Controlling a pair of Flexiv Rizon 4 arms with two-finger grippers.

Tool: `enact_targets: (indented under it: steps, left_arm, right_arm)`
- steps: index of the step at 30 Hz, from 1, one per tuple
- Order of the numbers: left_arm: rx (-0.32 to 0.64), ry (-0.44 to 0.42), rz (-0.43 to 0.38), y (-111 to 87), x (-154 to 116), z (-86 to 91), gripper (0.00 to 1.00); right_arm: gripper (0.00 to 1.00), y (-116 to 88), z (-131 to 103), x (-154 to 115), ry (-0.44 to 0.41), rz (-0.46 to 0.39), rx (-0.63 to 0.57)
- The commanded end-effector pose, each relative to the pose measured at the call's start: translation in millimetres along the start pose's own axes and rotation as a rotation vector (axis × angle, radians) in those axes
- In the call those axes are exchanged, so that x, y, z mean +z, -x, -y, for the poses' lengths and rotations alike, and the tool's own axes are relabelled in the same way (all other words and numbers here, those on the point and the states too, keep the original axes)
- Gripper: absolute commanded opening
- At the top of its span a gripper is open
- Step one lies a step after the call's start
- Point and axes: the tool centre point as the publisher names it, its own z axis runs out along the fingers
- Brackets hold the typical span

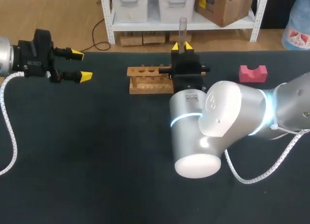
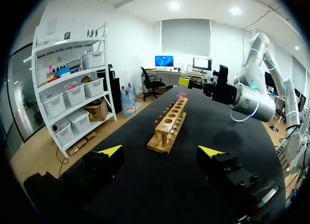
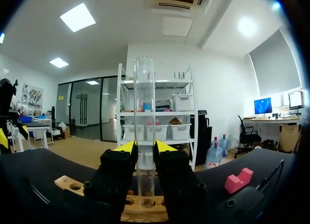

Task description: Grasp the test tube, adjust it, and insert it.

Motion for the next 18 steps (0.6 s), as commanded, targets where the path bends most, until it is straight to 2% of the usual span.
enact_targets:
  steps: [1,18]
  left_arm:
    - [0.003,0.000,0.005,-1.4,0.0,-0.4,1.00]
    - [0.003,0.000,0.005,-1.4,0.0,-0.4,1.00]
  right_arm:
    - [0.00,-5.4,0.3,4.5,0.316,0.005,0.008]
    - [0.00,-36.4,3.8,-3.7,0.304,-0.045,0.024]
